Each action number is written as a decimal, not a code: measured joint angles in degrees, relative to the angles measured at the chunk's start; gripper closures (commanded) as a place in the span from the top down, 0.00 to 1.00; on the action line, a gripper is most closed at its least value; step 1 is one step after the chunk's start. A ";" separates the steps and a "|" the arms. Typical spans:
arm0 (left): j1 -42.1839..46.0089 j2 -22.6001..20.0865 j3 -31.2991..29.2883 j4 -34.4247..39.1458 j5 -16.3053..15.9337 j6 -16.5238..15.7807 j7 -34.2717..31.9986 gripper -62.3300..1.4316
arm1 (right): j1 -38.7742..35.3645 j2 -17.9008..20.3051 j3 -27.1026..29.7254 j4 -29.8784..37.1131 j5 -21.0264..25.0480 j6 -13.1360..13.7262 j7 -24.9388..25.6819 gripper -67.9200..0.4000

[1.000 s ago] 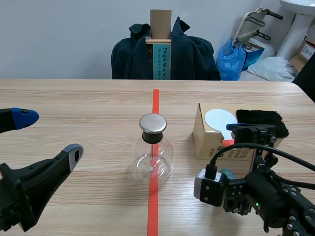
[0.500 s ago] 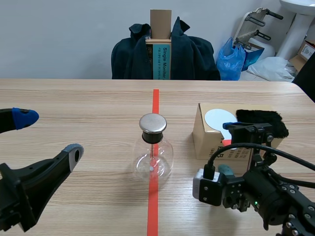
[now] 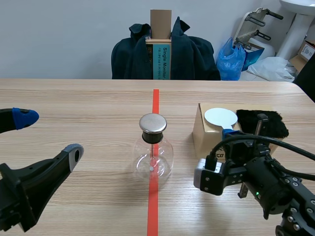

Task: Do the electroscope experiment.
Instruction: 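Pick up the white charging plate, then bring the plate to the electroscope and point at the metal foil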

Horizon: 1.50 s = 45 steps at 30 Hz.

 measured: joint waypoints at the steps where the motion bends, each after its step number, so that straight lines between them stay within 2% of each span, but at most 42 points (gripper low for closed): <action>1: 0.00 -0.02 0.00 0.00 0.00 0.00 0.00 1.00 | 0.00 0.15 0.02 0.00 0.00 -0.37 0.00 0.02; 4: 0.02 0.00 0.00 0.00 0.00 0.00 -0.02 1.00 | 0.00 0.31 0.02 0.00 0.00 -2.01 0.00 0.02; 6: 0.00 -0.02 0.00 0.00 0.00 0.00 0.00 1.00 | -0.02 0.31 0.02 0.02 0.00 -4.15 -0.02 0.02; 7: -0.02 -0.02 0.00 0.00 -0.02 0.00 0.24 0.95 | -0.02 0.31 0.07 0.04 0.00 -5.53 -0.04 0.02; 9: -0.98 -0.02 0.02 0.00 0.15 -0.07 3.69 0.75 | -0.04 0.28 0.57 0.15 0.02 -8.66 0.00 0.02; 11: -2.56 -0.17 0.07 0.00 0.15 -0.11 7.56 0.51 | -0.22 0.31 1.60 0.74 0.83 -11.06 0.04 0.02; 14: -6.03 -1.11 0.07 -0.31 0.00 -1.46 13.42 0.05 | -1.03 0.31 3.52 3.63 4.22 -13.90 0.35 0.02; 16: -8.61 -1.99 0.17 -1.75 0.26 -3.50 15.67 0.06 | -2.01 0.44 5.01 6.80 6.62 -14.23 0.83 0.02; 19: -12.72 -2.38 0.28 -6.97 0.22 -8.76 14.93 0.06 | -4.24 1.68 6.95 12.41 12.17 -14.51 2.32 0.02; 21: -16.02 -2.36 0.59 -12.28 0.28 -12.41 12.81 0.06 | -5.92 2.99 8.17 15.89 16.44 -14.51 3.34 0.02; 23: -19.69 -2.36 1.81 -18.56 0.61 -14.75 9.03 0.06 | -7.50 4.20 9.44 18.84 20.72 -14.51 4.35 0.02; 26: -25.51 -2.34 6.25 -28.13 5.05 -15.91 2.75 0.06 | -9.25 4.74 11.65 22.16 23.89 -14.58 5.62 0.02; 28: -29.46 -2.19 10.69 -34.42 7.65 -16.06 -1.38 0.07 | -9.86 4.74 12.63 23.47 26.60 -14.80 5.57 0.02; 30: -33.51 -2.12 15.87 -40.19 9.86 -16.06 -5.68 0.07 | -9.81 4.74 12.81 24.04 30.45 -16.46 5.55 0.02; 32: -37.38 -2.05 21.59 -45.13 12.13 -15.93 -10.08 0.07 | -9.68 4.72 13.14 24.57 31.87 -16.72 5.73 0.02; 35: -42.03 -1.36 29.16 -50.36 13.60 -14.53 -14.12 0.07 | -9.35 4.72 13.33 25.03 34.18 -16.61 6.82 0.02; 36: -43.15 -0.76 31.04 -51.54 13.62 -13.20 -14.47 0.07 | -9.20 4.72 13.44 25.03 34.47 -16.59 7.78 0.02; 40: -46.05 2.34 35.71 -54.73 14.73 -9.31 -15.04 0.07 | -8.39 4.72 13.49 25.03 35.80 -16.55 8.44 0.02; 45: -46.49 4.46 36.94 -55.91 14.93 -7.43 -17.00 0.07 | -7.76 4.72 13.49 25.03 37.68 -16.55 13.57 0.02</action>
